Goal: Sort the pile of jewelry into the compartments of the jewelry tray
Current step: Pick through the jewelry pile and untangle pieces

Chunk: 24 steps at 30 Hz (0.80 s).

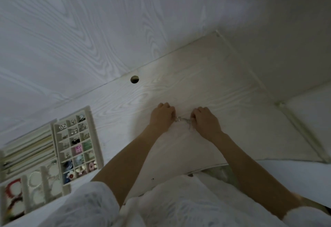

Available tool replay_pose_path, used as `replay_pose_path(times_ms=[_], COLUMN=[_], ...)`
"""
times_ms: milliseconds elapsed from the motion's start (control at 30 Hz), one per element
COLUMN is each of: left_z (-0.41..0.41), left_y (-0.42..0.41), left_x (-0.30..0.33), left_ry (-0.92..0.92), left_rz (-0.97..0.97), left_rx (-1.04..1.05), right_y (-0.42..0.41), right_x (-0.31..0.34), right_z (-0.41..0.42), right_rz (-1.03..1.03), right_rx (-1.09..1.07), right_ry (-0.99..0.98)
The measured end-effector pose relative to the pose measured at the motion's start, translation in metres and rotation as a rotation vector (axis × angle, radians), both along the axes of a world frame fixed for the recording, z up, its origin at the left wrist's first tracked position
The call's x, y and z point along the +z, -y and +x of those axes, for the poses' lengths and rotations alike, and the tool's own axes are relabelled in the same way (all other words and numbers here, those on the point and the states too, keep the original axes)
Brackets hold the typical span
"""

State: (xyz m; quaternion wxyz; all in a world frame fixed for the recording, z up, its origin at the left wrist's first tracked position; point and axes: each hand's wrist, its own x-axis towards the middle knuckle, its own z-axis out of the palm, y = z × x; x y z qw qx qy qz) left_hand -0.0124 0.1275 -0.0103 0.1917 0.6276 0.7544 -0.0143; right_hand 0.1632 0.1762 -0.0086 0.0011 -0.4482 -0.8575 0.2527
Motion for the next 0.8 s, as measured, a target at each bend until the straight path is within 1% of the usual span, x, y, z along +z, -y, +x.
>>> replay_pose_path(times_ms=[33, 100, 133, 200, 267, 367, 433, 533, 567, 633, 667, 767, 800], left_z=[-0.001, -0.001, 0.000, 0.001, 0.002, 0.003, 0.001, -0.005, -0.009, -0.019, -0.024, -0.039, -0.044], left_y=[-0.002, -0.003, -0.002, 0.002, 0.006, 0.011, 0.012, 0.015, 0.018, 0.025, 0.032, 0.055, 0.065], left_x=[0.001, 0.002, 0.005, 0.016, 0.030, 0.051, 0.060, 0.071, 0.074, 0.079, 0.081, 0.089, 0.093], left_ry=[-0.017, 0.029, 0.107, 0.341, 0.563, 0.754, 0.816, 0.935, 0.947, 0.902, 0.849, 0.626, 0.562], left_rz=[-0.016, -0.020, -0.011, 0.057, 0.170, 0.277, 0.316, 0.334, 0.335, 0.307, 0.288, 0.212, 0.185], left_rx=[-0.015, 0.015, 0.082, 0.272, 0.398, 0.533, 0.595, 0.660, 0.662, 0.626, 0.592, 0.434, 0.390], right_y=[-0.003, -0.009, -0.011, -0.013, -0.016, -0.021, -0.025, -0.032, -0.035, -0.041, -0.044, -0.047, -0.044], right_x=[0.002, 0.013, 0.020, 0.034, 0.043, 0.055, 0.063, 0.073, 0.074, 0.076, 0.077, 0.083, 0.086], right_z=[0.001, 0.003, 0.004, 0.006, 0.006, 0.005, 0.005, 0.006, 0.006, 0.008, 0.007, -0.002, -0.011], right_rz=[-0.066, -0.238, -0.319, -0.416, -0.461, -0.469, -0.432, -0.368, -0.354, -0.320, -0.314, -0.313, -0.294], right_rx=[-0.029, -0.119, -0.168, -0.243, -0.301, -0.355, -0.359, -0.319, -0.299, -0.231, -0.180, 0.004, 0.095], right_ry=[-0.066, -0.228, -0.328, -0.521, -0.677, -0.819, -0.838, -0.778, -0.746, -0.673, -0.634, -0.515, -0.471])
